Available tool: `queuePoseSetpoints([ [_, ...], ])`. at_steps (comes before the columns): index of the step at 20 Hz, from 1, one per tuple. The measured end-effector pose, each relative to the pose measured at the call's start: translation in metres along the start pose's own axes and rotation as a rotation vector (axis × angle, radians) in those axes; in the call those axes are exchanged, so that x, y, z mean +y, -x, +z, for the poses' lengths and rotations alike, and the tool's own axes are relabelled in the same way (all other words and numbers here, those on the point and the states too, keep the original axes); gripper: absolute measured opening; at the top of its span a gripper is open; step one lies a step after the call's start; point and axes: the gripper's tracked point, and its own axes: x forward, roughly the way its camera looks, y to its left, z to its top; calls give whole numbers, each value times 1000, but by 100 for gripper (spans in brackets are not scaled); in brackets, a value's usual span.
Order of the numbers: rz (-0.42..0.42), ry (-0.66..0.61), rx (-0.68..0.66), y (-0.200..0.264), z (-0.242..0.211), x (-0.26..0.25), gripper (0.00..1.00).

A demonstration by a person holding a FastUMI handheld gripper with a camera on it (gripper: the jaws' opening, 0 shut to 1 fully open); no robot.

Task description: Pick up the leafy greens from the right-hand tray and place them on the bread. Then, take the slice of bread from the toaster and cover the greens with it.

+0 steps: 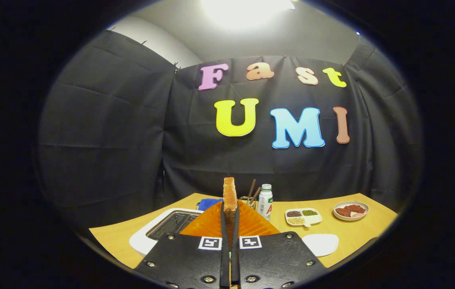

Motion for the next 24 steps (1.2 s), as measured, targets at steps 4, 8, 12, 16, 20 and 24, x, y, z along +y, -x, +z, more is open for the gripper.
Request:
queuePoseSetpoints([
  [4,-6,6,40,-4,-22,-17,2],
  [8,-27,4,65,-12,-38,-38,2],
  [12,-40,-6,79,-21,-53,-58,2],
  [16,0,-93,127,-31,-73,-62,2],
  [20,28,-107,133,-41,-81,-56,2],
  [24,71,-178,155,-58,-93,-37,2],
])
